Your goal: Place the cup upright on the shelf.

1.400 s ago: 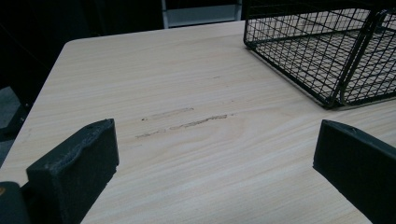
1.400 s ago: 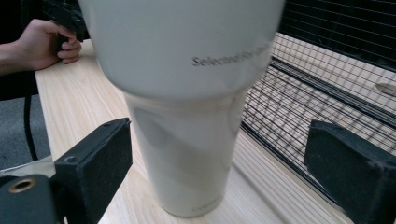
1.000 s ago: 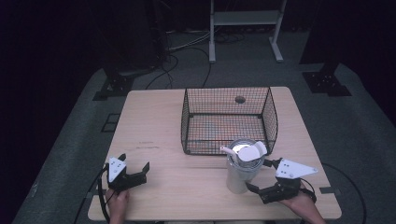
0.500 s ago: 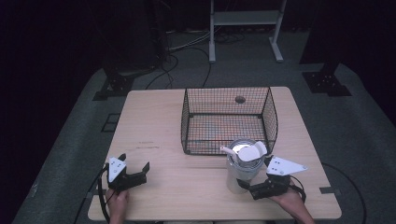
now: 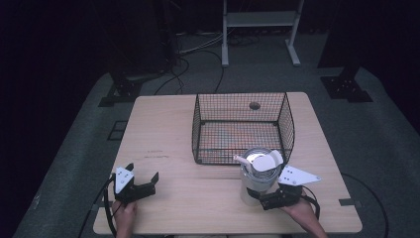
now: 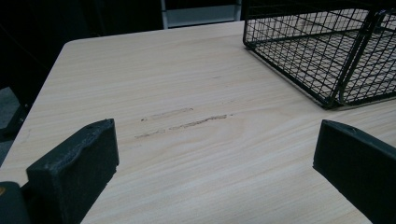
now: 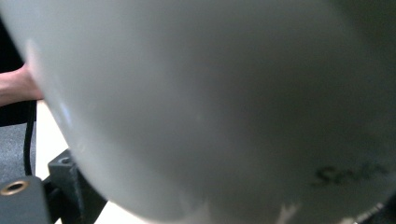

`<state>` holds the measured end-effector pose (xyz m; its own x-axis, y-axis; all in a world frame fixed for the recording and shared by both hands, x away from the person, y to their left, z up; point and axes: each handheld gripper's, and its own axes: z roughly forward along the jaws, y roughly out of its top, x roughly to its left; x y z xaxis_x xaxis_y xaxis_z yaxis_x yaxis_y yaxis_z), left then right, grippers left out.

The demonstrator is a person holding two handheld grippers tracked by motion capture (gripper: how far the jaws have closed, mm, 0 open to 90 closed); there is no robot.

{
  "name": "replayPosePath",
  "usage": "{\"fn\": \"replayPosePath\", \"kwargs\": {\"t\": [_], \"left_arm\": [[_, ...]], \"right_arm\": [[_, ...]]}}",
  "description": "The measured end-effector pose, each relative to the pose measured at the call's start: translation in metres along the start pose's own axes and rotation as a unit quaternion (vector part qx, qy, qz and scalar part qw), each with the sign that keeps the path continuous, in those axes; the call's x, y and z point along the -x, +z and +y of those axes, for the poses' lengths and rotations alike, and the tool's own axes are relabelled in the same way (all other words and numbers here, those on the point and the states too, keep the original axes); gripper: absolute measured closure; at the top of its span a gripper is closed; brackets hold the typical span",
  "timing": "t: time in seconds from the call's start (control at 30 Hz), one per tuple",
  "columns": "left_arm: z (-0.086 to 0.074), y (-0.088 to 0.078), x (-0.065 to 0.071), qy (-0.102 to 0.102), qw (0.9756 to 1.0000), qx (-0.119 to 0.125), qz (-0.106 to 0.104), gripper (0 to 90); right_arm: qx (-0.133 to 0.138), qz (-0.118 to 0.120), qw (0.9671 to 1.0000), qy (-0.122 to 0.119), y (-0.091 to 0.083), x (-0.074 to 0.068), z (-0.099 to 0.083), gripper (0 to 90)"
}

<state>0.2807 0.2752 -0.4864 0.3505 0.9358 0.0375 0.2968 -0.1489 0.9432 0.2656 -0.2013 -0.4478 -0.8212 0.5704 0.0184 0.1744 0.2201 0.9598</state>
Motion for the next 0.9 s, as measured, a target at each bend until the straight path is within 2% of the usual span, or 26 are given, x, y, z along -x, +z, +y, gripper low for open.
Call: {"fn": "replayPosePath", "kwargs": {"t": [0.33,0.63,0.8,0.87,0.9], "left_arm": [[0.0,-0.0001,-0.0002,0.0,1.0,0.0,0.0,0.0],[0.0,-0.0003,-0.0007,-0.002,1.0,0.001,-0.001,0.0],[0.0,-0.0004,-0.0009,-0.003,1.0,0.001,-0.001,0.0],[0.0,-0.0004,-0.0007,-0.002,1.0,0.001,-0.002,0.0],[0.0,-0.0004,-0.0007,-0.002,1.0,0.002,-0.002,0.0]], "right_arm": [[0.009,0.002,0.9999,-0.004,0.0009,0.0008,-0.0022,6.5],[0.013,0.007,0.9999,0.007,0.0019,0.0043,-0.0013,6.7],[0.014,0.021,0.9995,0.017,0.0034,0.0054,0.0009,6.8],[0.016,0.027,0.9994,0.017,0.0035,0.0042,0.0039,6.8],[0.02,0.028,0.9994,0.009,0.0038,0.0037,0.0067,6.8]]}}
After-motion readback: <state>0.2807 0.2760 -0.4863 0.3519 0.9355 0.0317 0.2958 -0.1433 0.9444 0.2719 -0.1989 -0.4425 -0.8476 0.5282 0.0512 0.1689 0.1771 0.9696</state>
